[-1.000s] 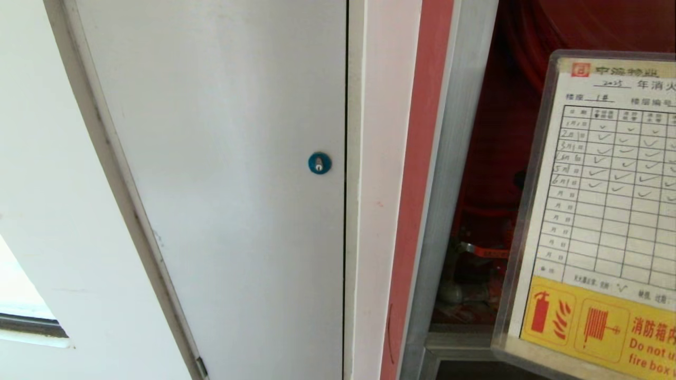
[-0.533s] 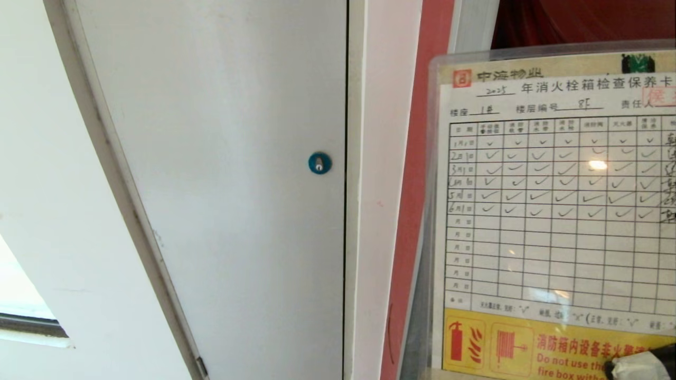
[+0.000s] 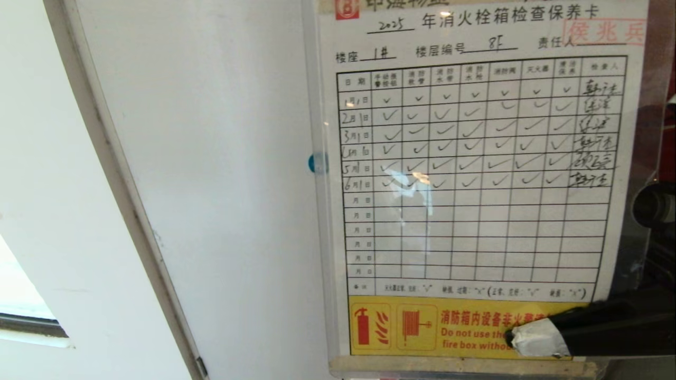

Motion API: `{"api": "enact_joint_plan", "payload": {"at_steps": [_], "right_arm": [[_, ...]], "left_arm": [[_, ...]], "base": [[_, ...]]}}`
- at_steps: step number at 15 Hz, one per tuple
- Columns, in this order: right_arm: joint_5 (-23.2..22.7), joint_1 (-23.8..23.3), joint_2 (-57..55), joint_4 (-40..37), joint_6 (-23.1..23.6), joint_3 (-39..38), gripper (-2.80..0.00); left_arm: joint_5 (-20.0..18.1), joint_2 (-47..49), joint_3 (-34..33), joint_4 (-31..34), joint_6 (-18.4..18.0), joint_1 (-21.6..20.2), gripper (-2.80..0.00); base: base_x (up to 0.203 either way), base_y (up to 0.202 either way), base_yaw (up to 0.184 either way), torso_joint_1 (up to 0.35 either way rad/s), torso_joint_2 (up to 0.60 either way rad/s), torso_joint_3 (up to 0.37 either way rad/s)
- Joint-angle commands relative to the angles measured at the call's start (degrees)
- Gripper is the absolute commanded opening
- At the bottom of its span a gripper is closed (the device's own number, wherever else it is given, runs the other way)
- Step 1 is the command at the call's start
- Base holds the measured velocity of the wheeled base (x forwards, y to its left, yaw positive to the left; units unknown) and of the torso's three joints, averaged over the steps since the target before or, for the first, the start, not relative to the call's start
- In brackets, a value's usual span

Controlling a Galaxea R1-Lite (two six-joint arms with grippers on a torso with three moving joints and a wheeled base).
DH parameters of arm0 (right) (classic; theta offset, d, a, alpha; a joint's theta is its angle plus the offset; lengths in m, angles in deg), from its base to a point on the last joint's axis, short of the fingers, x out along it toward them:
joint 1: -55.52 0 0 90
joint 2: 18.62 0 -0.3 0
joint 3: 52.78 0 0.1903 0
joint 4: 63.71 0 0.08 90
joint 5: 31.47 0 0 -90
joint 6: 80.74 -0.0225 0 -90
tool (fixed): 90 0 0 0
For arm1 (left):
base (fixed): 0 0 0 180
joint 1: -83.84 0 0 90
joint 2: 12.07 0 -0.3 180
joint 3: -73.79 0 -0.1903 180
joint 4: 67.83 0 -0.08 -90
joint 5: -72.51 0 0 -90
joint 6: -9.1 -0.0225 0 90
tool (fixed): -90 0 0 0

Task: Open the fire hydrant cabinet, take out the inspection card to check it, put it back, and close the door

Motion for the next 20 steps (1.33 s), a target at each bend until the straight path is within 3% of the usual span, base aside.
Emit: {"api": "enact_joint_plan", "payload": {"at_steps": [1, 7, 20], "right_arm": [[0.8, 2.2, -2.7, 0.5, 0.5, -0.1, -2.8], [6.0, 6.0, -4.0, 1.0, 2.6, -0.7, -2.8], [6.0, 6.3, -2.6, 3.4, 2.6, -3.9, -2.8]], "left_arm": [[0.0, 0.1, -1.6, -0.1, 0.0, 0.0, -2.8], [0.0, 0.1, -1.6, -0.1, 0.0, 0.0, -2.8], [0.0, 0.1, -1.6, -0.1, 0.0, 0.0, -2.8]], "base": [[0.0, 0.0, 0.0, 0.0, 0.0, 0.0], [0.0, 0.0, 0.0, 0.0, 0.0, 0.0], [0.0, 0.0, 0.0, 0.0, 0.0, 0.0]]}}
